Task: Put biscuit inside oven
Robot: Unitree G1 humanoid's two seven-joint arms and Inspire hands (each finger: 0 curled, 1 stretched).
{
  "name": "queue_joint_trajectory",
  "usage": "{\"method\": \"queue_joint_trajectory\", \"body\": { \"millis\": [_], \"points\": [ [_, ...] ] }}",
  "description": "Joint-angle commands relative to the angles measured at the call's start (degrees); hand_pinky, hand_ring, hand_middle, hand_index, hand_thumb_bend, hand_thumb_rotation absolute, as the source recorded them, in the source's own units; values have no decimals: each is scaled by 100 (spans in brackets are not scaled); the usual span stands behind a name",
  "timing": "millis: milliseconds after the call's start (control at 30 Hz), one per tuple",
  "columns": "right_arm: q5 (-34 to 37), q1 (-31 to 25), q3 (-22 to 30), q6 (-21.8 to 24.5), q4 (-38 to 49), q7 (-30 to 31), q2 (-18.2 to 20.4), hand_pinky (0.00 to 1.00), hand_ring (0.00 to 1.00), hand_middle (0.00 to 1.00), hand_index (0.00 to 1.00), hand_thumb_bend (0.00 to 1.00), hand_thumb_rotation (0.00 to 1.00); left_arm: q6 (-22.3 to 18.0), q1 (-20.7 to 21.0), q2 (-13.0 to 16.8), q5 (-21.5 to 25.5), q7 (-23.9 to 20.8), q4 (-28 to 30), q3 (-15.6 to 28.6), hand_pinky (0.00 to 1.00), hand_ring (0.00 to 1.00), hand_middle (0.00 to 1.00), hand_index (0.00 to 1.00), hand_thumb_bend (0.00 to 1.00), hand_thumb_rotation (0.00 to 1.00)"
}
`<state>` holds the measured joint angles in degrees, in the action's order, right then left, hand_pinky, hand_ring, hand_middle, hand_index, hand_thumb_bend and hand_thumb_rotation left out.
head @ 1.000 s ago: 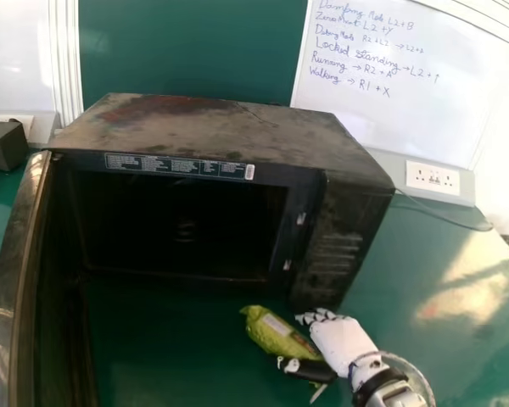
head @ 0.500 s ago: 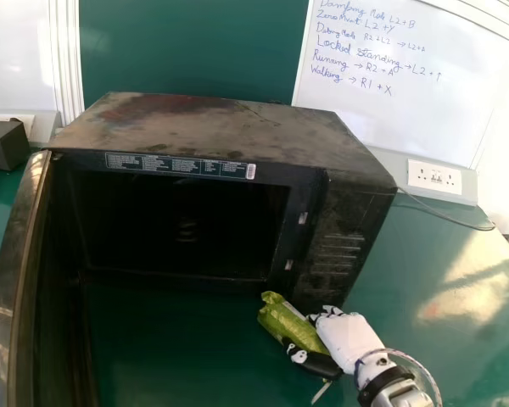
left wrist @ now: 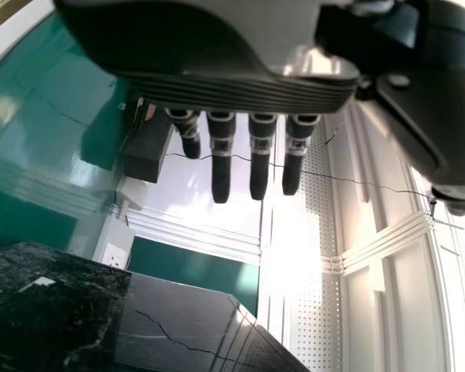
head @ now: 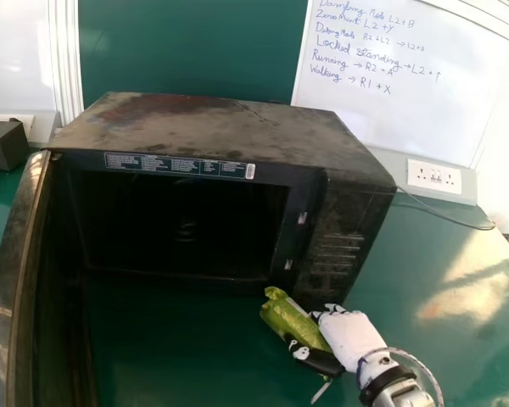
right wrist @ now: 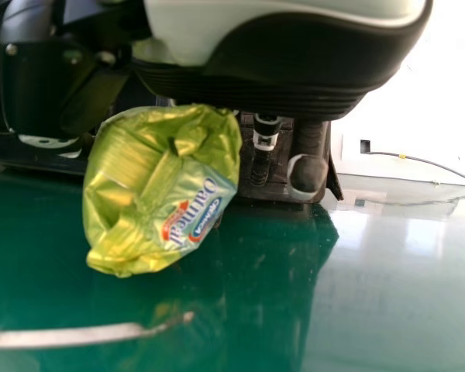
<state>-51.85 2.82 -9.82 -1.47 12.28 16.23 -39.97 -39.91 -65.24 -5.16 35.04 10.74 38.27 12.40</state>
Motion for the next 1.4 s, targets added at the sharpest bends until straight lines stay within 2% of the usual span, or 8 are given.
{"method": "queue_joint_trajectory", "body": {
  "millis": [0,100,233,367,833,1033,1167,1367],
  "points": [
    [135,-113,-13,17,-17,139,40,0,0,0,48,48,6,-82,36,-225,52,-9,51,-31,79,83,90,89,60,62],
    [615,-120,81,56,172,368,137,0,0,0,48,48,6,-96,19,-202,76,13,41,-27,80,83,90,90,59,64],
    [1711,-131,307,277,507,927,376,0,0,0,48,48,6,-110,16,-174,123,54,15,-24,86,86,93,93,57,72],
    [2172,-161,401,556,986,1226,535,0,0,0,48,48,6,-86,20,-191,123,38,-1,-7,82,83,93,93,59,79],
    [2571,-284,393,579,2094,1371,682,0,0,0,48,48,6,-86,57,-159,202,138,-32,-8,77,82,90,92,57,78],
    [2601,-170,321,579,2137,1426,740,0,0,0,48,48,6,-95,75,-142,194,178,-50,-9,81,83,91,93,56,81],
    [2568,25,200,404,1940,1341,805,0,0,0,48,48,6,-89,72,-151,240,202,-36,-46,79,83,90,92,57,81],
    [2483,350,28,246,1647,1299,910,0,0,0,48,48,6,-131,31,-182,137,220,-47,-49,79,84,91,92,55,78]
  ]
}}
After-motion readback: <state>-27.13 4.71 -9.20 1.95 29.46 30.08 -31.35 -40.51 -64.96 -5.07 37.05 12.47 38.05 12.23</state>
